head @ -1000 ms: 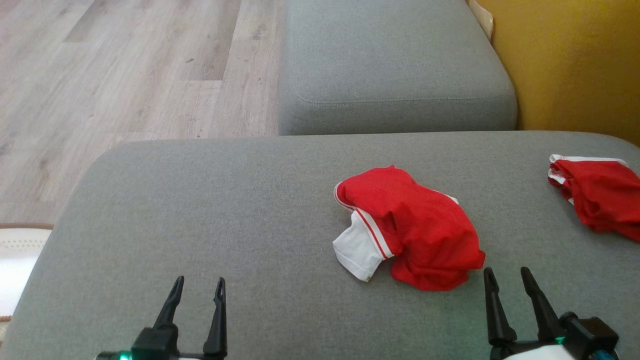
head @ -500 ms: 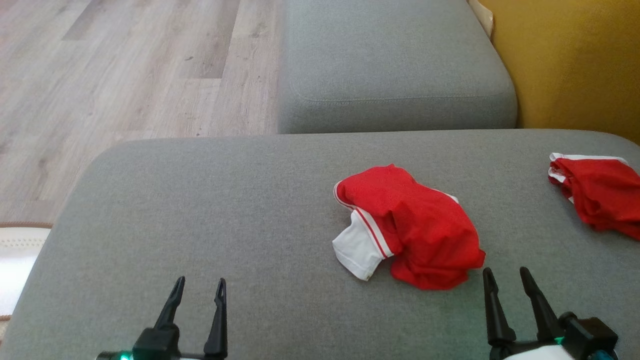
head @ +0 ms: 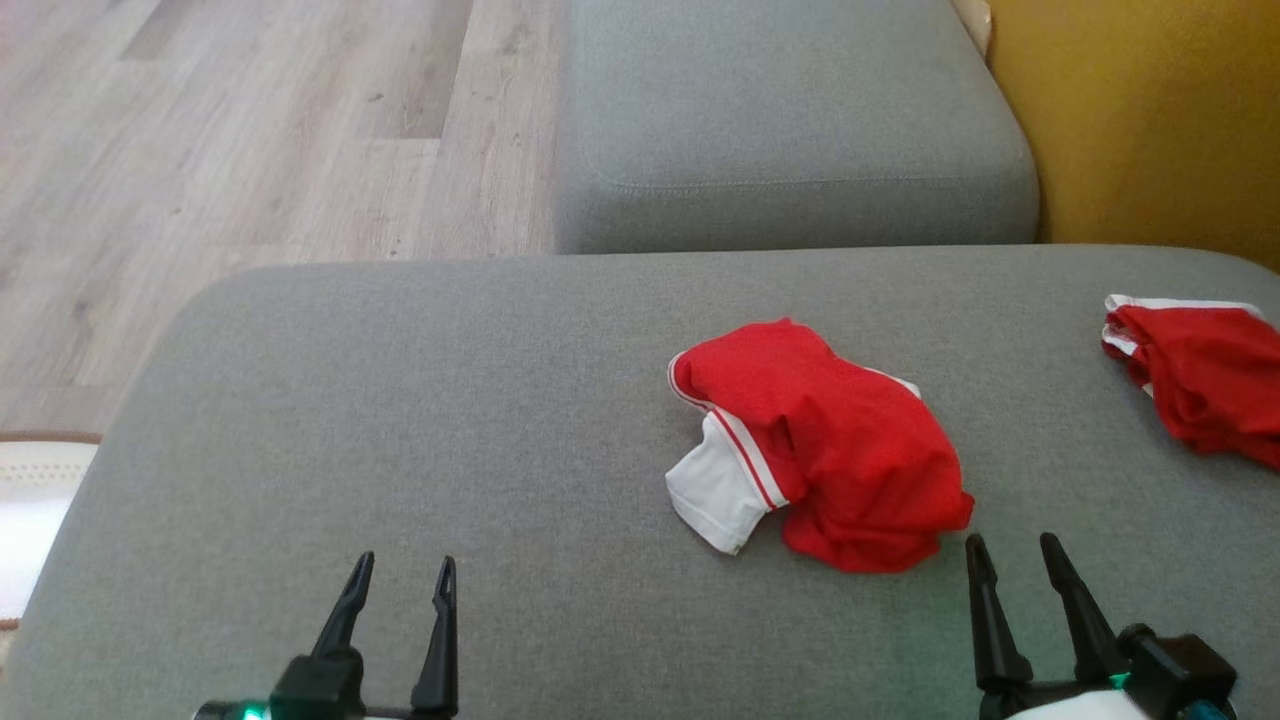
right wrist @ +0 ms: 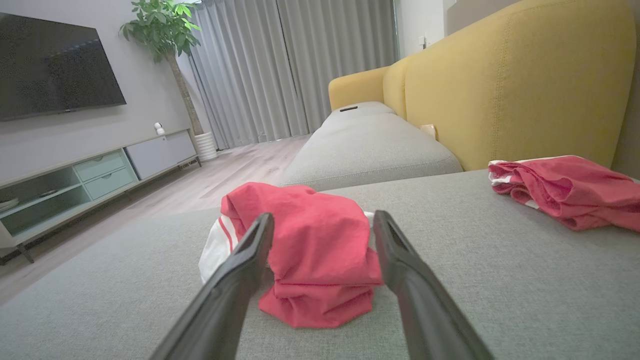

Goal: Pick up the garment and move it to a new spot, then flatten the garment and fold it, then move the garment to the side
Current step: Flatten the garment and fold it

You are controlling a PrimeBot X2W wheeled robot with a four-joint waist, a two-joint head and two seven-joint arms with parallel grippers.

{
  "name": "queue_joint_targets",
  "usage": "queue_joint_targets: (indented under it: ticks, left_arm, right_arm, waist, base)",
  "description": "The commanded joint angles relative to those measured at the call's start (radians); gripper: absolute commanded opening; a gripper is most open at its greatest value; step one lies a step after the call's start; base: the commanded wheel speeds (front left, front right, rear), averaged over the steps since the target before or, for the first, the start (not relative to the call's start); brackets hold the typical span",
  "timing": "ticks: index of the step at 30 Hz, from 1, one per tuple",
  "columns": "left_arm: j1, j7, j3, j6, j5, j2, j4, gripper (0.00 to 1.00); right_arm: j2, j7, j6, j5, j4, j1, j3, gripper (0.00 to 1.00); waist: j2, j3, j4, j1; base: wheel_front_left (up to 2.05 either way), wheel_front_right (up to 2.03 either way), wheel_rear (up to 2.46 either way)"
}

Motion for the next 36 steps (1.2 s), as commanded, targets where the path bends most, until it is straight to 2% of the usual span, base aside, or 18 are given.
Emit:
queue_joint_targets:
  ticks: [1,6,9,10,13,19,28,36]
  left_arm:
    - [-0.044,-0.012,0.028,0.001,0.010,-0.008,-0.036,1.00]
    - [-0.068,-0.012,0.000,-0.017,0.011,-0.009,-0.025,1.00]
    - [-0.113,-0.012,-0.038,-0.048,0.015,-0.009,-0.006,1.00]
    - [-0.159,-0.012,-0.071,-0.075,0.014,-0.010,0.015,1.00]
    - [-0.247,-0.012,-0.128,-0.120,0.020,-0.010,0.065,1.00]
    - [-0.461,-0.012,-0.237,-0.170,-0.003,-0.011,0.228,1.00]
    - [-0.764,-0.012,-0.368,-0.189,-0.086,-0.011,0.472,1.00]
    - [-0.904,-0.010,-0.445,-0.197,-0.159,-0.012,0.676,1.00]
  right_arm:
    - [-0.006,-0.009,0.007,-0.003,-0.035,-0.029,0.025,1.00]
    - [-0.006,-0.009,0.007,-0.010,-0.043,-0.041,0.028,1.00]
    - [-0.006,-0.009,0.007,-0.016,-0.051,-0.054,0.033,1.00]
    - [-0.006,-0.009,0.007,-0.020,-0.056,-0.067,0.043,1.00]
    - [-0.006,-0.009,0.007,-0.028,-0.066,-0.091,0.063,1.00]
    - [-0.006,-0.009,0.007,-0.043,-0.095,-0.146,0.094,1.00]
    - [-0.021,-0.009,0.007,-0.052,-0.122,-0.238,0.114,1.00]
    - [-0.021,-0.009,0.007,-0.047,-0.132,-0.281,0.115,1.00]
  waist:
    - [0.0000,0.005,0.000,0.0000]
    - [0.0000,0.034,-0.005,0.0000]
    - [0.0000,0.063,-0.011,0.0000]
    - [0.0000,0.085,-0.017,0.0000]
    - [0.0000,0.124,-0.032,0.0000]
    - [0.0000,0.216,-0.073,0.0000]
    - [0.0000,0.351,-0.136,0.0000]
    - [0.0000,0.392,-0.180,0.0000]
  base:
    - [0.00,0.00,0.00]
    - [0.00,0.00,0.00]
    - [0.00,0.00,0.00]
    - [0.00,0.00,0.00]
    - [0.00,0.00,0.00]
    - [0.00,0.00,0.00]
    - [0.00,0.00,0.00]
    - [0.00,0.00,0.00]
